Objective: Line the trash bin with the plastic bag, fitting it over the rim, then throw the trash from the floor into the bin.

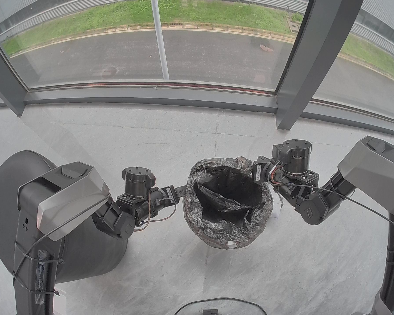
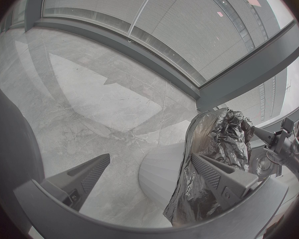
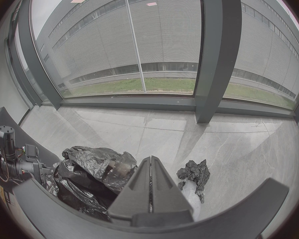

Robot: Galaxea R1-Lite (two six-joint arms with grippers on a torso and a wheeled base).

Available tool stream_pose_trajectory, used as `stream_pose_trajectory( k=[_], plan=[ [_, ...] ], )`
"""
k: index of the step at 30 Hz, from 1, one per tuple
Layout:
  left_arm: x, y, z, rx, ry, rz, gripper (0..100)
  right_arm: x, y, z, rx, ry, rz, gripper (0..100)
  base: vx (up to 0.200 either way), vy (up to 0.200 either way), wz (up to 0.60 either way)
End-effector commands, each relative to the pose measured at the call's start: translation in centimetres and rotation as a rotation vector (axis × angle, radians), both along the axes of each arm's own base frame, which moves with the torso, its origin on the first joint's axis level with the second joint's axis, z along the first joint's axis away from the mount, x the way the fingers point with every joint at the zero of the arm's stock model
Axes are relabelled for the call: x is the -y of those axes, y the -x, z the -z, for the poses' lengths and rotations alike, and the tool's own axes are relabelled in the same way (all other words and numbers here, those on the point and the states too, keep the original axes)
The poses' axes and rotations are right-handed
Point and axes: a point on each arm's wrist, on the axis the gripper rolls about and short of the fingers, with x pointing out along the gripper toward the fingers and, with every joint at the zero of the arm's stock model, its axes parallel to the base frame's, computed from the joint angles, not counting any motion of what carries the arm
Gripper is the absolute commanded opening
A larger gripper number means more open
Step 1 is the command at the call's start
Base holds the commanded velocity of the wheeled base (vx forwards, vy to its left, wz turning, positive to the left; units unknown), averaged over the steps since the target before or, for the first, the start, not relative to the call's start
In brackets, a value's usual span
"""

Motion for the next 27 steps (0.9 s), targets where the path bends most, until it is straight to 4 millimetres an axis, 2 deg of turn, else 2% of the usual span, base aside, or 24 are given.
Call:
stream_pose_trajectory(
  k=[1, 4, 6, 12, 17, 19, 23, 27],
  plan=[
    [-0.1, 0.1, 0.1, -0.005, 0.002, -0.005, 100, 0.0, 0.0, -0.1, 0.007, -0.003, 0.001, 0, 0.000, 0.000, 0.00],
    [-0.6, 0.3, -1.4, 0.013, 0.015, -0.053, 100, 0.1, 0.0, -0.1, 0.013, -0.005, 0.007, 0, 0.000, 0.000, 0.00],
    [-1.1, 1.1, -3.1, 0.022, 0.034, -0.092, 100, 0.5, -0.1, 0.0, 0.012, 0.001, 0.029, 0, 0.000, 0.000, 0.00],
    [-2.5, 5.1, -8.1, 0.059, 0.128, -0.108, 100, 2.7, -0.8, 0.8, -0.011, 0.014, 0.099, 0, 0.000, 0.000, 0.00],
    [-2.2, 8.3, -11.1, 0.126, 0.175, -0.051, 100, 3.7, -0.7, 1.1, -0.020, 0.015, 0.120, 0, 0.000, 0.000, 0.00],
    [-1.4, 9.0, -11.6, 0.125, 0.191, 0.005, 100, 3.7, -0.7, 1.0, -0.013, 0.012, 0.120, 0, 0.000, 0.000, 0.00],
    [0.7, 10.0, -11.0, 0.100, 0.193, 0.087, 100, 3.4, -0.5, 0.9, -0.010, 0.011, 0.114, 0, 0.000, 0.000, 0.00],
    [3.4, 11.0, -9.3, 0.016, 0.221, 0.231, 100, 3.2, -0.4, 0.9, -0.009, 0.010, 0.106, 0, 0.000, 0.000, 0.00]
  ],
)
